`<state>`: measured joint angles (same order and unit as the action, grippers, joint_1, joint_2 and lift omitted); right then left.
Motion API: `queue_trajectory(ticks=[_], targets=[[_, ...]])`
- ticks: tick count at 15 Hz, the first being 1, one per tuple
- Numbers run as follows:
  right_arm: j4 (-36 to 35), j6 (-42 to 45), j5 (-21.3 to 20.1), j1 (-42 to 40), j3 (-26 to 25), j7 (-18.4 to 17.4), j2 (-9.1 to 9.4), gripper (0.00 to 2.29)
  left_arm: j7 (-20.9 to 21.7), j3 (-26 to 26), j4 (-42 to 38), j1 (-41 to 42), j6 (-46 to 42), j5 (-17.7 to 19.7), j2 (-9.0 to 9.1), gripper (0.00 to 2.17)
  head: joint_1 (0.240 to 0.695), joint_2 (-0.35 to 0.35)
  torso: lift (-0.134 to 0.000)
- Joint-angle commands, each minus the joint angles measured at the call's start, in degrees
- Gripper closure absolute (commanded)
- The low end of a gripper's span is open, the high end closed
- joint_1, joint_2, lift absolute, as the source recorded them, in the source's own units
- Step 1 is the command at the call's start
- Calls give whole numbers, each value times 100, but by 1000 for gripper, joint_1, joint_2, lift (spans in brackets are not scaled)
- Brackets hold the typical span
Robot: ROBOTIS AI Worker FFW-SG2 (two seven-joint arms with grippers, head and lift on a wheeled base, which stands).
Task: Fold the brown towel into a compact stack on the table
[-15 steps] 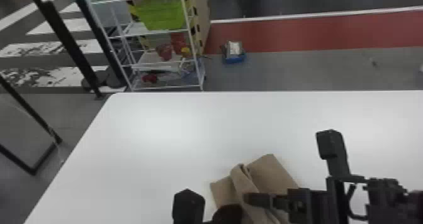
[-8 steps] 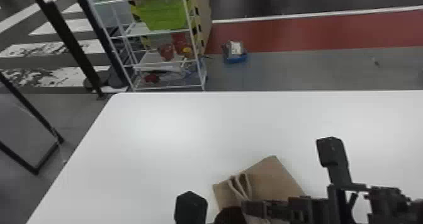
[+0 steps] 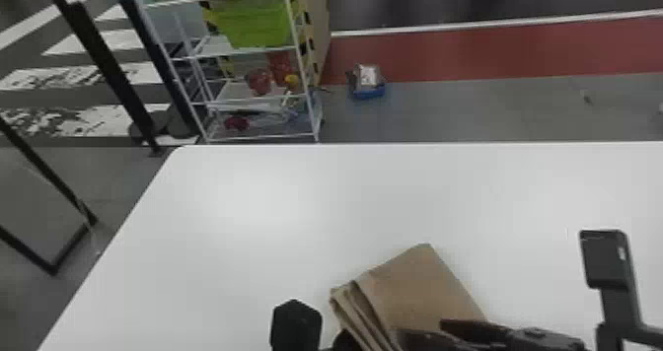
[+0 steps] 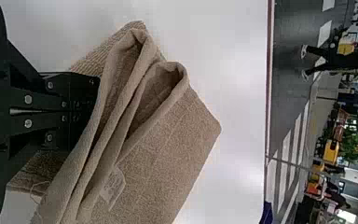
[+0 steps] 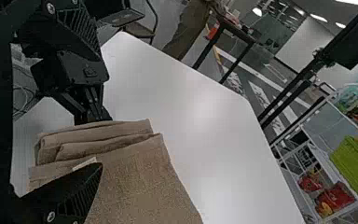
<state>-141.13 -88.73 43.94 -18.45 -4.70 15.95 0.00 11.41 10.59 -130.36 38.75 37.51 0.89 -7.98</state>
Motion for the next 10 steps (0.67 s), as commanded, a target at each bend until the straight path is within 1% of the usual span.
queue_trajectory(ticks=[1, 3, 4, 5, 6, 7, 8, 9, 10], targets=[[-151, -135, 1, -273, -408, 189, 5, 134, -25, -101, -147, 45, -151, -1, -19, 1865, 695, 179, -124], [-222, -135, -8, -519, -742, 488, 5, 265, -25, -303, -358, 89, -168, 7, -28, 1865, 695, 169, -124], [-239, -135, -8, -634, -865, 611, 5, 407, 10, -417, -455, 116, -133, 43, -37, 1865, 695, 156, -124], [-239, -135, -52, -748, -980, 769, 5, 599, 36, -496, -516, 142, -98, 60, -28, 1865, 695, 154, -124], [-230, -135, -236, -836, -1024, 971, 5, 1099, 45, -540, -516, 142, -81, 60, -28, 1865, 695, 154, -124], [-195, -135, -474, -871, -1032, 1112, 5, 1760, 45, -549, -499, 142, -63, 60, -19, 1865, 695, 155, -124], [-160, -135, -676, -871, -1024, 1253, 5, 1922, 36, -558, -472, 142, -98, 60, -10, 1865, 695, 157, -124], [-107, -135, -799, -880, -1015, 1332, 5, 2007, -8, -602, -455, 142, -221, 51, -10, 1865, 695, 154, -124], [-90, -135, -869, -924, -1015, 1367, 5, 2013, -16, -699, -437, 142, -362, 60, -1, 1865, 695, 149, -124]])
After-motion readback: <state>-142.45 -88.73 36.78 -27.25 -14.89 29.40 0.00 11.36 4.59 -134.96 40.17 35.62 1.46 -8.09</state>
